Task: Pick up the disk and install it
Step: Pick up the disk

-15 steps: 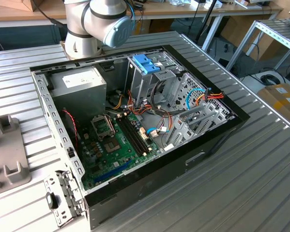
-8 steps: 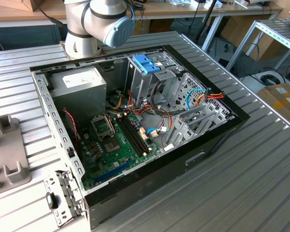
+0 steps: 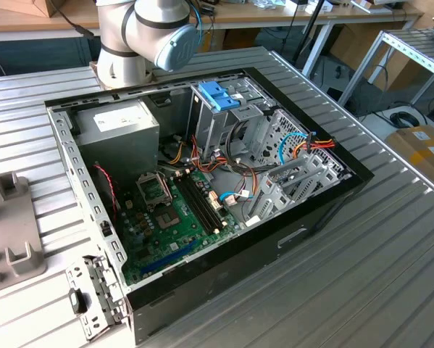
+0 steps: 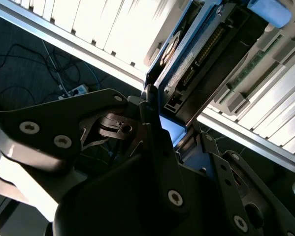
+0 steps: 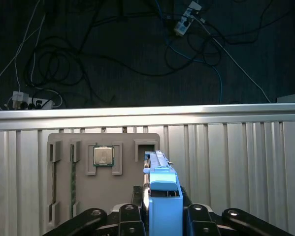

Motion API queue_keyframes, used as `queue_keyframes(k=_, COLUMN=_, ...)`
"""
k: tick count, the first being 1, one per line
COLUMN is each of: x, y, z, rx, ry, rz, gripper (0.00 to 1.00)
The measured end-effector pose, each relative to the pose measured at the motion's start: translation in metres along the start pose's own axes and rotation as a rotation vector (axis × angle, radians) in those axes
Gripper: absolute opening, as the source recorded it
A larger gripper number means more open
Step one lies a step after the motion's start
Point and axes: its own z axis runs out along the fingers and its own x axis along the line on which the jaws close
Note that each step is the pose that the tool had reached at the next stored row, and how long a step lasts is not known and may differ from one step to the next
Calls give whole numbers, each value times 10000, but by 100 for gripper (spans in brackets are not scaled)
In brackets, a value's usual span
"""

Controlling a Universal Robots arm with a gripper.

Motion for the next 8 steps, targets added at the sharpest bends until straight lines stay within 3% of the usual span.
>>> queue_keyframes(k=8, x=-2, y=2, z=-34, rx=0, ry=-6, rz=0, gripper=37)
